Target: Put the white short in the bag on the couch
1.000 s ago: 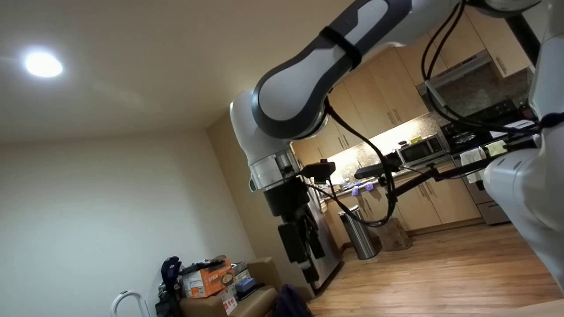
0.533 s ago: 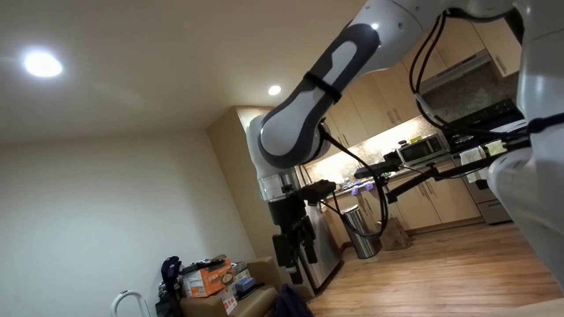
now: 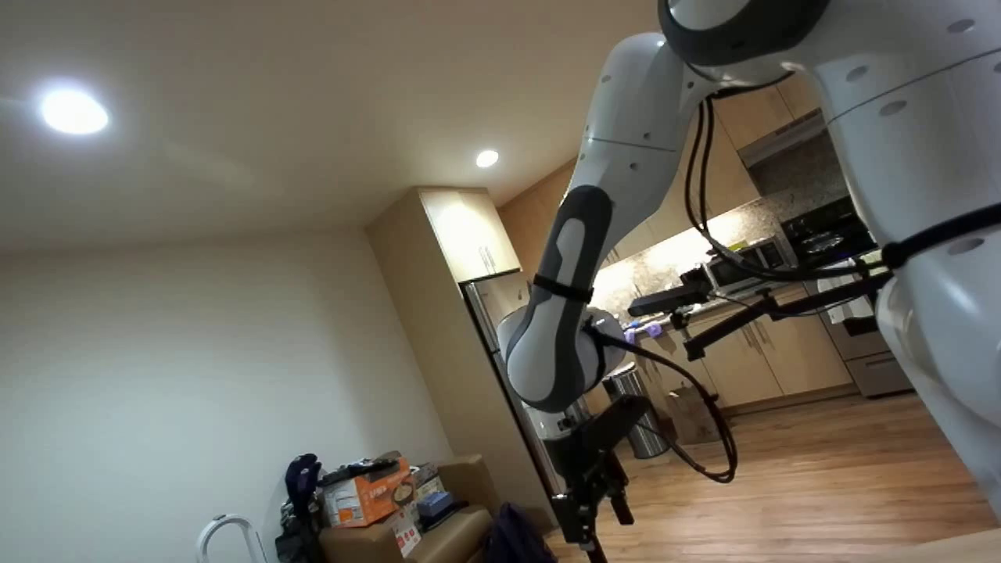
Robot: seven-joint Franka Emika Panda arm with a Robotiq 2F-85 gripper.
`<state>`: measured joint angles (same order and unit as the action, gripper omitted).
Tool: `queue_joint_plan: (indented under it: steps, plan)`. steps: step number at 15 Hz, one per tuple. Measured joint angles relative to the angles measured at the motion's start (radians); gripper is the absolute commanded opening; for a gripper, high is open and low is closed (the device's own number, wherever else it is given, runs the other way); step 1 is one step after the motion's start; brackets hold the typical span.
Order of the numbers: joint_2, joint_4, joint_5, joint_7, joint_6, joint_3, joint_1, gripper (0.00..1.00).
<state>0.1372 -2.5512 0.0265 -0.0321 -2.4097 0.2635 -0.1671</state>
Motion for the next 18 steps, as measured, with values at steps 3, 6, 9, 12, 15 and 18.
queue_joint_plan:
  steps: [3, 6, 9, 12, 15, 18]
  plan:
    - [0.025, 0.003, 0.000, 0.000, 0.003, -0.014, 0.000, 1.00]
    - [0.018, 0.005, 0.000, 0.000, -0.005, -0.019, 0.001, 1.00]
    - [-0.075, 0.033, 0.000, 0.000, -0.100, -0.020, 0.000, 1.00]
    - [-0.257, 0.097, 0.007, 0.001, -0.240, -0.012, -0.013, 1.00]
    - [-0.456, 0.206, 0.011, 0.008, -0.279, -0.006, -0.025, 1.00]
    - [-0.650, 0.343, 0.011, 0.036, -0.258, 0.005, -0.031, 1.00]
